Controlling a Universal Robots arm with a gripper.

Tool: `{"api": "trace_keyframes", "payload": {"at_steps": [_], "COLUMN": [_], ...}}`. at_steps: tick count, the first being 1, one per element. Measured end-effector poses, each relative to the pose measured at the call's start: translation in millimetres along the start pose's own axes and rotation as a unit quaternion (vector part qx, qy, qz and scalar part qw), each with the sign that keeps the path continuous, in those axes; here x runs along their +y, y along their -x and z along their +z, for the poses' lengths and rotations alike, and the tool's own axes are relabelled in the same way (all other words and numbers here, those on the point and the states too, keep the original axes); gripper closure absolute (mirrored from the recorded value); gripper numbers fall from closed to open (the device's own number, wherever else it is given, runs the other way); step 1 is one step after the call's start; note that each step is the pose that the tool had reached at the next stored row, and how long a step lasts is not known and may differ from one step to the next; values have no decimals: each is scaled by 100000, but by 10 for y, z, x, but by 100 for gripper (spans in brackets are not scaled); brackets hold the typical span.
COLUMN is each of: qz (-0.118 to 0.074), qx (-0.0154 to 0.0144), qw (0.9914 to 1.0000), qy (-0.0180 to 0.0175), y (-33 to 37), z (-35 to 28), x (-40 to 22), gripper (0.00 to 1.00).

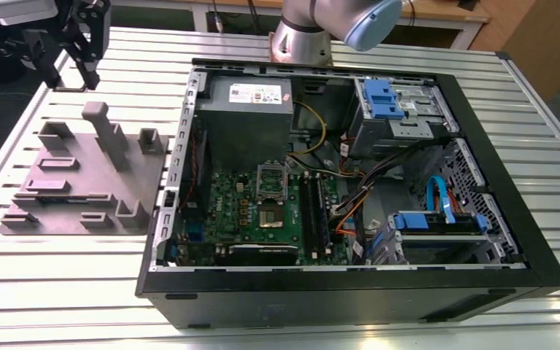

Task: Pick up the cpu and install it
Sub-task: 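Pick up the cpu and move it towards the insertion slot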

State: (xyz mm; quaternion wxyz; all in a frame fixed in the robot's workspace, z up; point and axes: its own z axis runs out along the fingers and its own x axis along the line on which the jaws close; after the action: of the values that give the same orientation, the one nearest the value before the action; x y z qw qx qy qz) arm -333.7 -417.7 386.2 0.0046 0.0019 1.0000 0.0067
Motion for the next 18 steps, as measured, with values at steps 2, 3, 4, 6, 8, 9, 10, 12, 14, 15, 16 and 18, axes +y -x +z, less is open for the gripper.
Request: {"api": "trace_keyframes", "payload": {"at_steps": [2, 3, 4, 6, 8, 9, 10, 12, 14, 15, 16, 18], "qz": [1, 2, -1, -11, -1, 2, -2, -3, -2, 1, 0, -4], "qx": [-3, 0, 0, -1, -5, -5, -6, 2, 3, 1, -1, -7], "qw": [100000, 100000, 100000, 100000, 100000, 100000, 100000, 100000, 100000, 100000, 100000, 100000], "qy": [-4, -36, -73, -108, -150, -187, -207, -233, -236, -233, -235, -230], "y": [0, 0, 0, 1, 0, 1, 4, 23, 58, 78, 98, 142], "z": [0, 0, 0, 1, 1, 1, 2, 1, 1, 2, 3, 6], "x": [0, -1, -2, -11, -22, -25, -28, -29, -29, -28, -29, -28], "gripper": [53, 53, 53, 53, 53, 53, 53, 53, 53, 53, 53, 53]}}
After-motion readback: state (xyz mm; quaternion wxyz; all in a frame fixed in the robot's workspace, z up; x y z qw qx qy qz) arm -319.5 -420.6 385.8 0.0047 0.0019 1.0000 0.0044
